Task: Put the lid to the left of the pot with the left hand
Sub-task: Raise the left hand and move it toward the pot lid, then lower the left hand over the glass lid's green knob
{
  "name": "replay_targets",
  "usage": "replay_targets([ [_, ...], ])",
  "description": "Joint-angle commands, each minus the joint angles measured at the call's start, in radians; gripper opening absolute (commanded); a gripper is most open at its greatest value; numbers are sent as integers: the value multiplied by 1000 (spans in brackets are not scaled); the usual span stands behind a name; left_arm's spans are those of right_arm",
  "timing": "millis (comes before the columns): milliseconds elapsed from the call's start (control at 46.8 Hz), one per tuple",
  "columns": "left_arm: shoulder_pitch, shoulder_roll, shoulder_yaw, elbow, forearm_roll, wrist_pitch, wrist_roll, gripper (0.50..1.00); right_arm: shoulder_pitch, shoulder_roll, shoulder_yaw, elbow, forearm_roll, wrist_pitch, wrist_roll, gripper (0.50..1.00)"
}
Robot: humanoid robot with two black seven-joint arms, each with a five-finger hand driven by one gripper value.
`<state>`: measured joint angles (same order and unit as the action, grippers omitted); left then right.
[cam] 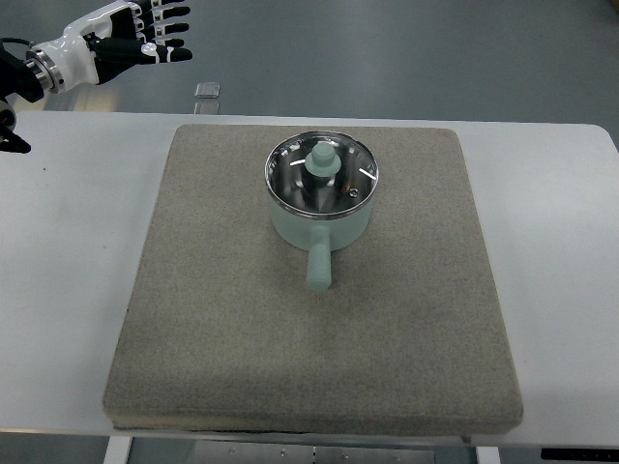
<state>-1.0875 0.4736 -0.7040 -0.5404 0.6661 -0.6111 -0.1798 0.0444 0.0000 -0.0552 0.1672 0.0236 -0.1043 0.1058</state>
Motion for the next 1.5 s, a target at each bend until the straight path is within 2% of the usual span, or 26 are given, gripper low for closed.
replay_targets([
  [0,-28,0,0,-39,84,0,0,996,0,0,0,0,-1,0,0,921],
  [535,-110,23,0,-300,535,0,0,996,0,0,0,0,1,0,0,921],
  [941,-140,26,33,-429,877,0,0,996,0,0,0,0,-1,0,0,921],
  [1305,-201,11,138,-495,911,0,3,992,0,0,0,0,-1,0,0,921],
  [1476,-226,-65,178,-490,991,0,3,992,0,0,0,0,1,0,0,921],
])
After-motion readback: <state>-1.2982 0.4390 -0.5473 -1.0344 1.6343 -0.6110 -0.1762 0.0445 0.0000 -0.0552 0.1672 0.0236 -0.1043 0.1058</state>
